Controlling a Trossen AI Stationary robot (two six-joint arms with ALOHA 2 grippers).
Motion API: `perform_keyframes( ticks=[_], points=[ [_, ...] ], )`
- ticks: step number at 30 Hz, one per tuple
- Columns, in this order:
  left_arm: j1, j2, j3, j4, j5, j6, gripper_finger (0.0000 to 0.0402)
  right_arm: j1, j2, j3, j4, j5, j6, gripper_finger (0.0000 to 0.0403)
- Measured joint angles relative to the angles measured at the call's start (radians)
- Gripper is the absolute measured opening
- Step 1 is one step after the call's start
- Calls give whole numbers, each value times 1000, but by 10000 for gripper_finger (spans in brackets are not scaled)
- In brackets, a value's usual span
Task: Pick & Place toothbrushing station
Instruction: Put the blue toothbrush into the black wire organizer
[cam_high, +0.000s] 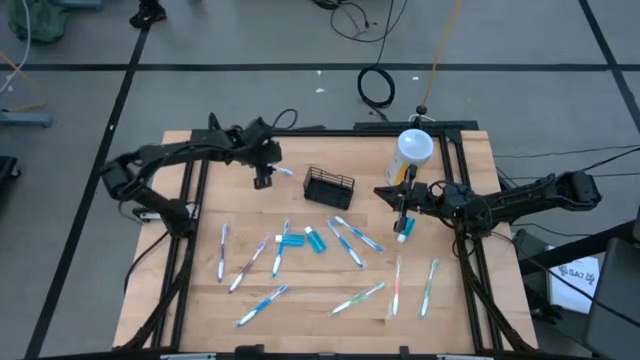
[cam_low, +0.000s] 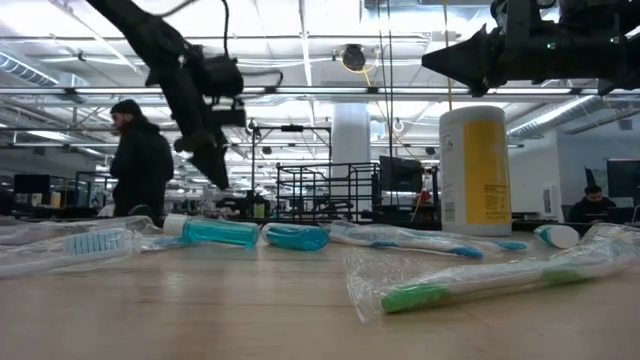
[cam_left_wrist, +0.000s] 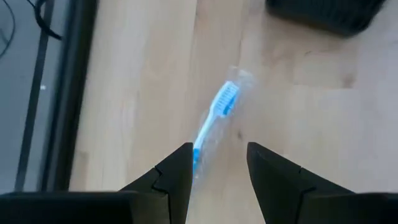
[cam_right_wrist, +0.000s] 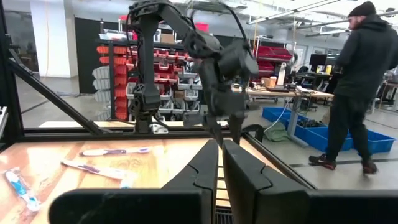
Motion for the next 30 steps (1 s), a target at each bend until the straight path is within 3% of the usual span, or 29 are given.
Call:
perform_keyframes(
  ticks=[11,15,30],
  points=[
    [-2,216,1,166,-47,107,159,0,0,0,0,2,-6,20],
    [-1,245,2,195,-119,130,159,0,0,0,-7,3,-21,20],
    [28,272,5,197,-72,102,157,0,0,0,-11,3,-25,20]
  ],
)
